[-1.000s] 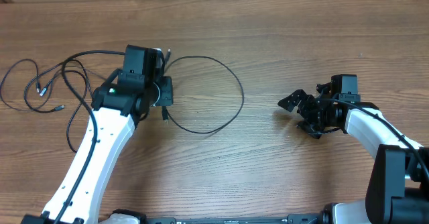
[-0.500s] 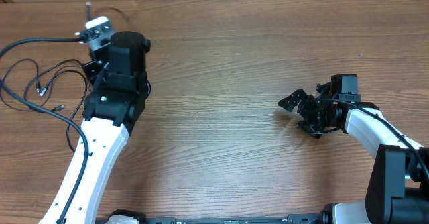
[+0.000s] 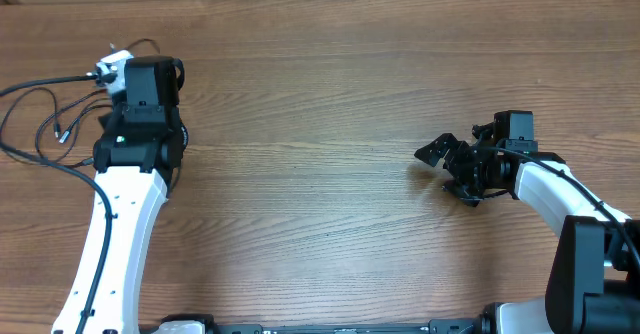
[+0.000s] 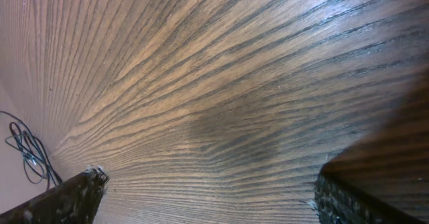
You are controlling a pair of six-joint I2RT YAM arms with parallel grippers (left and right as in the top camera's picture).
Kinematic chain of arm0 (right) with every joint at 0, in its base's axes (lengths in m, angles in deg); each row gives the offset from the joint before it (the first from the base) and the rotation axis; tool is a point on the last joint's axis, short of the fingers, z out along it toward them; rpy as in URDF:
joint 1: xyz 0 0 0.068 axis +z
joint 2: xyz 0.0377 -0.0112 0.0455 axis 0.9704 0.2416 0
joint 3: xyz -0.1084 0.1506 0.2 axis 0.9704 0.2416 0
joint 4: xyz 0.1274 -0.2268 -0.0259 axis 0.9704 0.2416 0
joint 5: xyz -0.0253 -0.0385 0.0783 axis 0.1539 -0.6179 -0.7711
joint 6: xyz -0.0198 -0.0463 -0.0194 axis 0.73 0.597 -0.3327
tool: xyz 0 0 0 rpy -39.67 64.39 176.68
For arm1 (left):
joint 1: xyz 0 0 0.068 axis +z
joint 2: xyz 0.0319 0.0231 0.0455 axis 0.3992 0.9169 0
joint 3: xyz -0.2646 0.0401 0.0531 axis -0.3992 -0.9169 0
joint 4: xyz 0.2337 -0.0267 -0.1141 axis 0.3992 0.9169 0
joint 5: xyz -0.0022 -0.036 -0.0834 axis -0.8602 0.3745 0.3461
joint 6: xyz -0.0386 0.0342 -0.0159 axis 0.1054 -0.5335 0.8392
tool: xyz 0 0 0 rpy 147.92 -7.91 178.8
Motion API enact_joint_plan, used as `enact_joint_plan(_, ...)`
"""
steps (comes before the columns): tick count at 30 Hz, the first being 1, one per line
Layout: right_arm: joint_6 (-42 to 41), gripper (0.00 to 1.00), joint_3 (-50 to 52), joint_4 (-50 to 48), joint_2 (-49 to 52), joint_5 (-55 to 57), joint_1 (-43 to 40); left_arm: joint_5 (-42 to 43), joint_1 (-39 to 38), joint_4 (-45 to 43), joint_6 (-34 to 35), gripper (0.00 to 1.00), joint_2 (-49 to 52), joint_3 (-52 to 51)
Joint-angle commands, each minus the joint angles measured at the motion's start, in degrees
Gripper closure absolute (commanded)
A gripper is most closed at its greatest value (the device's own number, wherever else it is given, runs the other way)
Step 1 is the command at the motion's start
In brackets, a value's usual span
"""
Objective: Untangle cables
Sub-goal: 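Carry the cable with the left gripper to the cable pile at far left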
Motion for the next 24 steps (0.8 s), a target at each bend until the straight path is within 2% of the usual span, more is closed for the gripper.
enact_joint_plan(1, 1.1, 0.00, 2.4, 0.2, 2.7, 5.3, 0.3, 8.5, 0.3, 0.9, 1.7, 0.96, 1.4, 0.5)
enact_joint_plan(24, 1.1, 0.00, 2.4, 0.2, 2.7, 5.3, 0.3, 9.0, 0.6, 1.7, 1.7, 0.96, 7.6, 0.5)
